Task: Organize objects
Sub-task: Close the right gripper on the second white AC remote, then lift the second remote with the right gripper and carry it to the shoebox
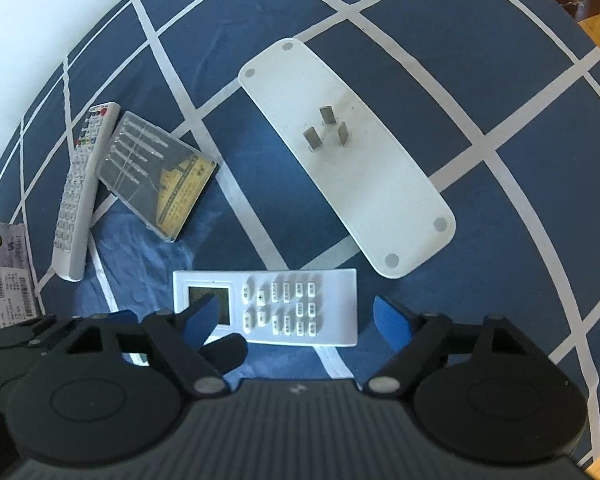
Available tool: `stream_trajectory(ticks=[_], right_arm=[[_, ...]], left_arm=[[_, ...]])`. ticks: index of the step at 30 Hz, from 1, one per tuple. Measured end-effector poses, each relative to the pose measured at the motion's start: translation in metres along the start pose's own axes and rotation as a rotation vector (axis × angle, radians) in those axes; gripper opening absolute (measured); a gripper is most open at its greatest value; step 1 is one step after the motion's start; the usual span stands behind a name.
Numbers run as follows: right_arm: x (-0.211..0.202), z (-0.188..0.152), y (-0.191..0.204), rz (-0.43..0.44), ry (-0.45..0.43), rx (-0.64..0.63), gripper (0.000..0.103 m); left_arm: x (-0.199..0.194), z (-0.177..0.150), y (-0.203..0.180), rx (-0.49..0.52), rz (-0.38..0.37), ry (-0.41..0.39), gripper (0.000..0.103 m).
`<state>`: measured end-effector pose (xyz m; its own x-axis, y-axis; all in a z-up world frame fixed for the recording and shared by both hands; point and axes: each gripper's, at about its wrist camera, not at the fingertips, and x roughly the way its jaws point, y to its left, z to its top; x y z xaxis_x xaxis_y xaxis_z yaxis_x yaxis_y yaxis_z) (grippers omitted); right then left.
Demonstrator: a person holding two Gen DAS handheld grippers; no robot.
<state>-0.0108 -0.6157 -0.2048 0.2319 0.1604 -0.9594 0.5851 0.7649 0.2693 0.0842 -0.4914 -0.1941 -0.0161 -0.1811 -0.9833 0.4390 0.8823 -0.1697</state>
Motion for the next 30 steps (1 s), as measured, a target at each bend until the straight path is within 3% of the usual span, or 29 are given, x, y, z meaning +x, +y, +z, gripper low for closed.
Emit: stream_trajectory(ticks=[9,16,21,30], right_arm=[[0.0044,0.0044,0.0000,-0.005,0.020,-0.018,0.068],[0.0070,0.0082,0.0001,-0.012,0.028,-0.030,0.067],[0.0061,0.0094,0.0004,-0.011,0.028,-0.034,0.066],[0.0050,0.0078,0.0006,-0.007,0.031,-0.044,0.066]], left_arm=[[0.0064,0.0066,-0.0043,0.010,-0.025,0.021,0.081],[0.0078,0.0105,-0.0034,0.009,-0.038,0.022,0.080],[0.0056,0.0059,-0.0022,0.003,-0.087,0.025,0.065],[0.0014,0.0028,-0.0045,0.005,-0.078,0.019,0.064]])
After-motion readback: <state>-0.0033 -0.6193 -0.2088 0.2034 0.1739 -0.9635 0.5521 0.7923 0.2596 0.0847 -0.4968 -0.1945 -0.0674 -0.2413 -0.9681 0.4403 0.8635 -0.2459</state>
